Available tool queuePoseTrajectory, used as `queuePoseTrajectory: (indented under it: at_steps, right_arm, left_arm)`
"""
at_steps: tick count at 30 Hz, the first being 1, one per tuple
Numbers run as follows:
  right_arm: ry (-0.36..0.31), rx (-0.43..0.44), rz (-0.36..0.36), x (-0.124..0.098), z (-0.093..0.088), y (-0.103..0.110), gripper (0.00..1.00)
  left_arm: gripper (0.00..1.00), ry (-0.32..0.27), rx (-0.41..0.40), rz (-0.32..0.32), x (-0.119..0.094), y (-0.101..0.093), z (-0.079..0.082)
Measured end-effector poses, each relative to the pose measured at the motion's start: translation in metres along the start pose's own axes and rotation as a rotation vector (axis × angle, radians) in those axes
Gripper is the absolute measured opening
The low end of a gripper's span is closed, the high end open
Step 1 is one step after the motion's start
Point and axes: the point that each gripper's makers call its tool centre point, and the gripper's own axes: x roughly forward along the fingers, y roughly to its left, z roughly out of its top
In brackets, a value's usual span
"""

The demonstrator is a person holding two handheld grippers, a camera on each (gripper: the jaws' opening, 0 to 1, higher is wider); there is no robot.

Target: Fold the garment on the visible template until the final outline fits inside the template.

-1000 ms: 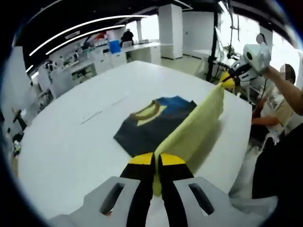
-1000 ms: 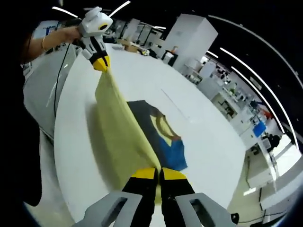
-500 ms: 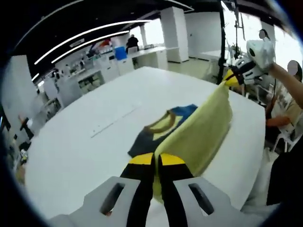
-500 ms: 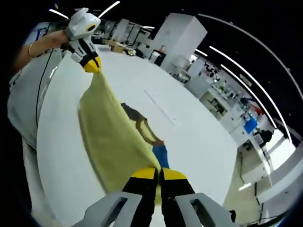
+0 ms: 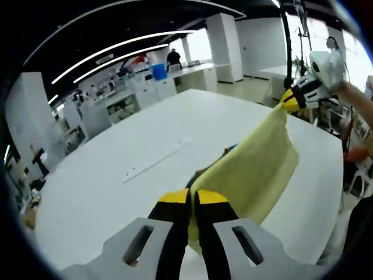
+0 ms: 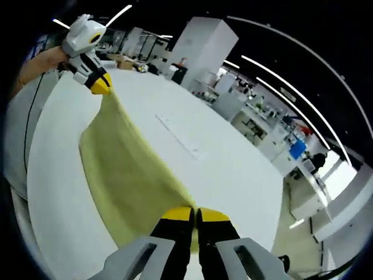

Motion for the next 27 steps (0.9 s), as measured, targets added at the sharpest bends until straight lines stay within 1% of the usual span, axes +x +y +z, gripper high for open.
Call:
queuePoseTrajectory:
  at_steps: [3,5,7,9,10,12,13,15,17,18,21,22,23,24,26,27]
  right_arm:
    - [0.004,0.017,-0.015,0.008,0.001,-0.006,0.0]
    - [-0.006,0.047,-0.019,0.013,0.004,-0.008,0.0]
    - [-0.002,0.055,-0.024,0.02,0.003,-0.01,0.0]
    - [0.021,0.058,-0.031,0.028,-0.002,-0.012,0.0]
    - [0.034,0.055,-0.027,0.031,-0.005,-0.011,0.0]
    - [0.059,0.054,-0.02,0.039,-0.011,-0.008,0.0]
    - [0.085,0.035,-0.021,0.043,-0.017,-0.007,0.0]
    - [0.1,0.035,-0.012,0.053,-0.022,-0.004,0.0]
    - [0.112,0.059,0.009,0.06,-0.027,0.0,0.0]
    - [0.125,0.066,0.02,0.065,-0.031,0.002,0.0]
    - [0.14,0.049,0.022,0.077,-0.038,0.002,0.0]
    - [0.15,0.06,0.038,0.083,-0.042,0.004,0.0]
    - [0.151,0.07,0.044,0.087,-0.043,0.005,0.0]
    - [0.154,0.086,0.054,0.092,-0.046,0.005,0.0]
    - [0.162,0.109,0.067,0.101,-0.052,0.005,0.0]
    - [0.164,0.111,0.069,0.104,-0.054,0.005,0.0]
  left_arm:
    - [0.01,-0.01,0.013,0.022,0.01,0.006,0.003]
    - [0.01,0.008,0.029,0.042,0.017,0.011,0.001]
    - [0.01,0.012,0.037,0.046,0.023,0.014,0.0]
    - [0.01,0.006,0.028,0.044,0.031,0.017,-0.002]
    - [0.01,0.008,0.007,0.038,0.036,0.017,-0.004]
    - [0.01,0.015,0.01,0.036,0.042,0.018,-0.007]
    - [0.01,0.017,0.0,0.032,0.046,0.018,-0.009]
    - [0.01,0.035,-0.008,0.027,0.055,0.018,-0.016]
    - [0.01,0.067,-0.01,0.024,0.064,0.02,-0.025]
    - [0.01,0.071,-0.011,0.025,0.068,0.02,-0.028]
    - [0.01,0.086,-0.005,0.014,0.081,0.022,-0.035]
    - [0.01,0.1,0.002,0.005,0.086,0.023,-0.039]
    - [0.01,0.111,-0.01,0.007,0.089,0.026,-0.043]
    - [0.01,0.11,-0.017,0.01,0.092,0.028,-0.045]
    - [0.01,0.114,-0.039,-0.003,0.1,0.029,-0.05]
    - [0.01,0.117,-0.037,-0.006,0.103,0.029,-0.052]
